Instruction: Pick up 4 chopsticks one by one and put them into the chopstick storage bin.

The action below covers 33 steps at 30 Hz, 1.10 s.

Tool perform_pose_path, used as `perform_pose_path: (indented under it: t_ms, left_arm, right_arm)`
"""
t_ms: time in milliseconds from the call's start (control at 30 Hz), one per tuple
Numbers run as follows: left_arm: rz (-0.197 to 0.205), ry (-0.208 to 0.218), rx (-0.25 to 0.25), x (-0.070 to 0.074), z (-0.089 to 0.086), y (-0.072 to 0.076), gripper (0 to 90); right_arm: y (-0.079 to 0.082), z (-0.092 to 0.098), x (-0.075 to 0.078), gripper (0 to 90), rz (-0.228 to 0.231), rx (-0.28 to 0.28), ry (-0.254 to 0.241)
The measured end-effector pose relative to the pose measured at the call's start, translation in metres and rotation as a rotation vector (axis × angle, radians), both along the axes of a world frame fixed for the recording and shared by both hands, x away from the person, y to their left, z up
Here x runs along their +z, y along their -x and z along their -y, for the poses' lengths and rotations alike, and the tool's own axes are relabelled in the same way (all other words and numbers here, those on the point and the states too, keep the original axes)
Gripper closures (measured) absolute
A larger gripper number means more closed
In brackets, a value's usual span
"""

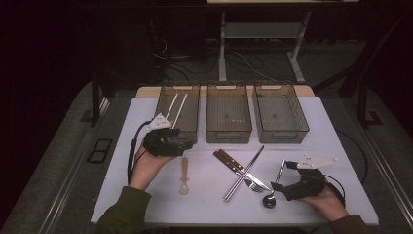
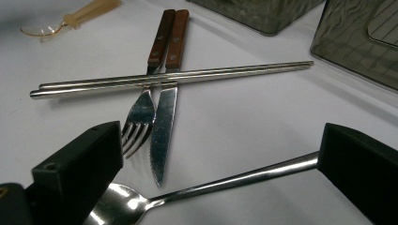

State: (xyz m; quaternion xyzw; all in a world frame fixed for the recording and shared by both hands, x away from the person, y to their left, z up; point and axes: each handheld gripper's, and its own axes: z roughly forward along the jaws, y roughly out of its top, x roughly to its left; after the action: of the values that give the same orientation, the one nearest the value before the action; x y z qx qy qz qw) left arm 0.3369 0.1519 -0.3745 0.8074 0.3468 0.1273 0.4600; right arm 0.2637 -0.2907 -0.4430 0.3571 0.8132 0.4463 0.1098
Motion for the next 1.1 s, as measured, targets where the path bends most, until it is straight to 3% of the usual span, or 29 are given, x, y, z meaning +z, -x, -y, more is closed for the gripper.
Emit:
perform_pose_path:
  t_ms: [467, 700, 767, 833, 900, 967, 1100]
  left_arm:
    - [-0.034, -0.021, -0.066, -0.029, 0.005, 0.037, 24.3]
    - [0.004, -0.019, -0.083, -0.041, 0.0, 0.051, 14.5]
    - [0.015, -0.005, -0.09, -0.044, -0.004, 0.054, 13.1]
    - [0.0, 0.022, -0.088, -0.049, -0.009, 0.056, 10.5]
    - [-0.016, 0.047, -0.096, -0.052, -0.013, 0.057, 6.3]
    - [-0.022, 0.047, -0.105, -0.055, -0.013, 0.058, 3.6]
    - [-0.021, 0.029, -0.127, -0.057, -0.008, 0.058, 0.0]
  right_arm:
    - [0.001, 0.0, 0.0, 0.5, 0.001, 0.001, 0.004]
    - [0.001, -0.001, 0.001, 0.6, -0.014, 0.008, 0.003]
    - [0.001, -0.001, 0.002, 6.4, -0.02, 0.016, 0.01]
    - [0.0, -0.002, 0.004, 6.6, -0.023, 0.017, 0.011]
    - [-0.002, -0.002, 0.007, 16.2, -0.027, 0.031, 0.011]
    - [-0.004, -0.002, 0.01, 16.3, -0.032, 0.036, 0.002]
    - [-0.012, -0.001, 0.017, 26.7, -0.041, 0.039, -0.023]
